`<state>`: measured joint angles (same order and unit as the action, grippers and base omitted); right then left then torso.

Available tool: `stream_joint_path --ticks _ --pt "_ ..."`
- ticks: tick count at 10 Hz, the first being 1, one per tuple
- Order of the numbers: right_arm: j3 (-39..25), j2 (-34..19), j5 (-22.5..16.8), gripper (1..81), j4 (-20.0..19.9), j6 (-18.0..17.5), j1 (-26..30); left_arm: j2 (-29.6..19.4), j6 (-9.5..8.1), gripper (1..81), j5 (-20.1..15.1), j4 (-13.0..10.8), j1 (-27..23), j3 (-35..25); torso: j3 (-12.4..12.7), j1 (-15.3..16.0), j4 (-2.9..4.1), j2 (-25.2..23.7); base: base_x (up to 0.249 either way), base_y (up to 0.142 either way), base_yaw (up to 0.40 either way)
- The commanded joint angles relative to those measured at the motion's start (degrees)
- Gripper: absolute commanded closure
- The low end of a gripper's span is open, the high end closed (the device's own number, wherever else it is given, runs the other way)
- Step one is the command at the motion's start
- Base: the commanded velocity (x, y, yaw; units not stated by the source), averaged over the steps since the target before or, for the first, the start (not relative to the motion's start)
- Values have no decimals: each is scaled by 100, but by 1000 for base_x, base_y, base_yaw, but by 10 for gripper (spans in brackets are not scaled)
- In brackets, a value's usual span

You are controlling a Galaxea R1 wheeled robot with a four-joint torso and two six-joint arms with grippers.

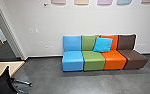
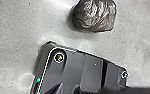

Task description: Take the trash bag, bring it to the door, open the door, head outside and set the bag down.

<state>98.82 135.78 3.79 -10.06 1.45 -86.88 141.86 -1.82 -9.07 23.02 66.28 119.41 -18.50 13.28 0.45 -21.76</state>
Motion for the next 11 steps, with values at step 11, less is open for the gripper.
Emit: stream_joint_path --ticks 11 --pt "-1777 -2357 587 10 -1033 -13 -177 492 -29 10 -1431 590 -1279 602 -28 1689 -5 -2676 0 0 0"
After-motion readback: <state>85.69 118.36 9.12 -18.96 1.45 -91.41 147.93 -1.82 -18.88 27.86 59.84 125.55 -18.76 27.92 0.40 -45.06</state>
